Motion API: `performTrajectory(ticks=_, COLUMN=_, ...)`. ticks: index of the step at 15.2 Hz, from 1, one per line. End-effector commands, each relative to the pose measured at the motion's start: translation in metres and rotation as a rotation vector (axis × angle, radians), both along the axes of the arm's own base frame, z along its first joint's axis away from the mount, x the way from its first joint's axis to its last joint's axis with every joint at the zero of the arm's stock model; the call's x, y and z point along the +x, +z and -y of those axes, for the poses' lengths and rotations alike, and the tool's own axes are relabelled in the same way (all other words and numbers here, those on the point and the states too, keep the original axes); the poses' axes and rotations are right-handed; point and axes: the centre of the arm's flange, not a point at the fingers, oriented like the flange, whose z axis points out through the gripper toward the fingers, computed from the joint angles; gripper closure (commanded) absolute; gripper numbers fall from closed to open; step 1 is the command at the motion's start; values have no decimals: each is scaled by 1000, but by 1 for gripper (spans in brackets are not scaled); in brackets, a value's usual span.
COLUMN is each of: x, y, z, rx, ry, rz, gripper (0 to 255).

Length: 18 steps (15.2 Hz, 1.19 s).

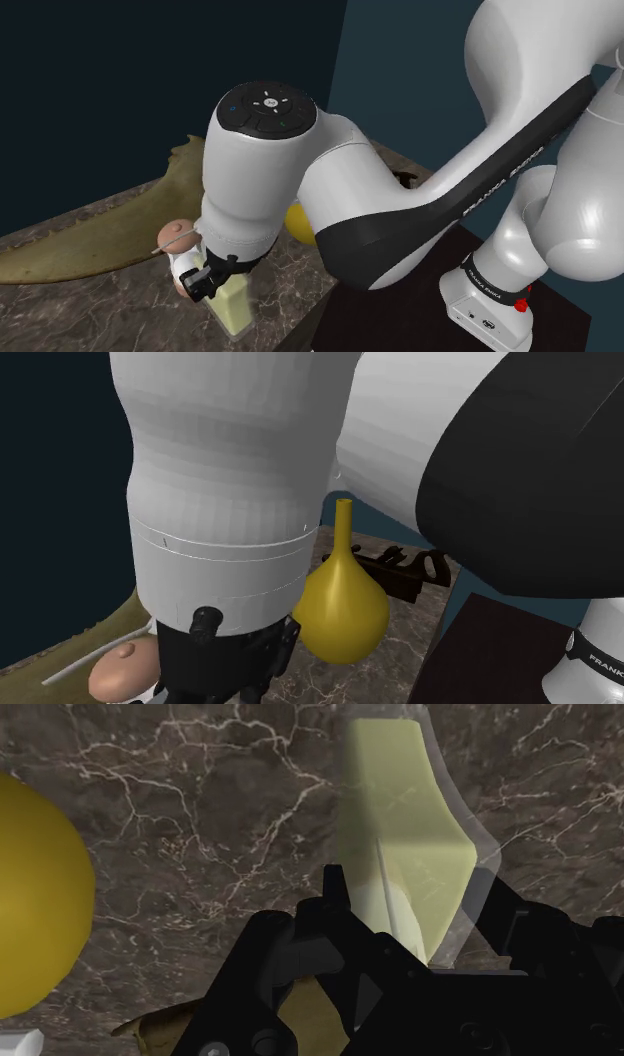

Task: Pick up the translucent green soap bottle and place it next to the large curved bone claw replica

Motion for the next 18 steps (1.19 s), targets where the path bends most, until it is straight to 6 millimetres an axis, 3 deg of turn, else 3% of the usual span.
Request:
performTrajectory(ticks=1, x=0, y=-10, z=1, rx=1, ry=0, rz=1, gripper=255)
performTrajectory(ticks=3, x=0, y=-23, z=1, rx=1, ry=0, rz=1, gripper=255)
performTrajectory(ticks=11, x=0, y=-23, z=1, rx=1, ry=0, rz=1, gripper=255)
performTrajectory(ticks=12, x=0, y=-23, z=1, rx=1, ry=0, rz=1, gripper=0)
performTrajectory(ticks=17, x=0, y=-23, z=1, rx=1, ry=0, rz=1, gripper=0)
performTrajectory(ticks=18, x=-2, y=-10, z=2, rx=1, ry=0, rz=1, gripper=0)
